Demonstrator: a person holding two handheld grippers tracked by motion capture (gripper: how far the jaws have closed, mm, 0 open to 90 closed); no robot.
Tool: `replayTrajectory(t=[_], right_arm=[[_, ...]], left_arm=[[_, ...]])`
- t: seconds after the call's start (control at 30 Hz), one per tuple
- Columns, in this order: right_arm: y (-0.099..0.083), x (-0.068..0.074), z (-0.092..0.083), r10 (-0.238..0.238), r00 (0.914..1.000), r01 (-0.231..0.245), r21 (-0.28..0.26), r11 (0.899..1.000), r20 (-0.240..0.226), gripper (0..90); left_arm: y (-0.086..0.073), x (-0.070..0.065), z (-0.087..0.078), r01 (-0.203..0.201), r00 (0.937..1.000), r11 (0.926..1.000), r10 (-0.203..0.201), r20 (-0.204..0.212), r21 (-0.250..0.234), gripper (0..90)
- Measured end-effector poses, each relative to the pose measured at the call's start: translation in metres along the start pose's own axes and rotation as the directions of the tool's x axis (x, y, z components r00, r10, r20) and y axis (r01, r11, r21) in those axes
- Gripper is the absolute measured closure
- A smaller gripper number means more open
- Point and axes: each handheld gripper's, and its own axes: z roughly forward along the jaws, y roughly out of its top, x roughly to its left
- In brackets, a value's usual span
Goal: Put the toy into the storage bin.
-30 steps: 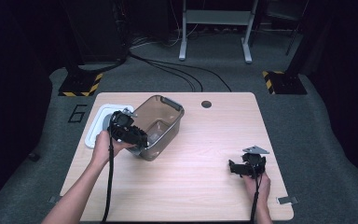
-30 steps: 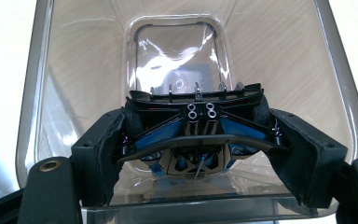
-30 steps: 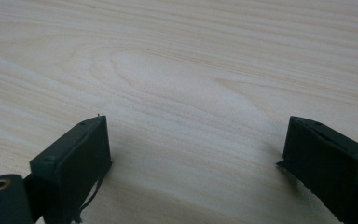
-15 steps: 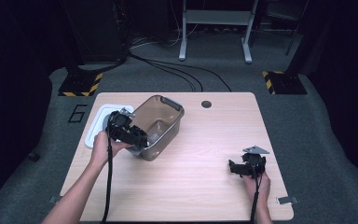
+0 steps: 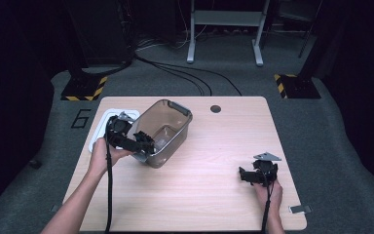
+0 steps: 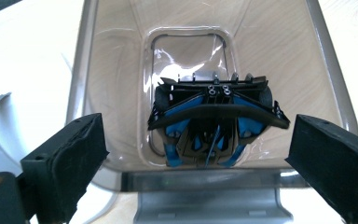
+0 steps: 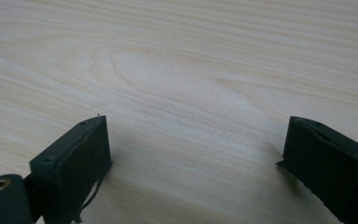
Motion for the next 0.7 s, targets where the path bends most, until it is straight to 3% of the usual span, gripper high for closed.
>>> replayTrajectory(t=[0.4,0.5,0.57,0.7], right_arm=[[0.0,0.0,0.0,0.004,1.0,-0.004,-0.001,1.0,-0.001,6.3],[0.0,0.0,0.0,0.0,1.0,0.0,0.0,1.0,0.0,6.3],[0.0,0.0,0.0,0.0,1.0,0.0,0.0,1.0,0.0,6.3],[0.0,0.0,0.0,0.004,1.0,-0.004,-0.001,1.0,-0.001,6.3]], left_arm=[[-0.014,0.02,-0.033,0.057,0.9981,0.9964,-0.058,-0.02,-0.063,1.0],[-0.02,0.03,-0.037,0.091,0.9948,0.9921,-0.094,-0.04,-0.087,0.7],[-0.024,0.037,-0.04,0.097,0.9936,0.9926,-0.101,-0.051,-0.073,0.7],[-0.031,0.051,-0.037,0.155,0.9837,0.9828,-0.163,-0.076,-0.101,0.6]])
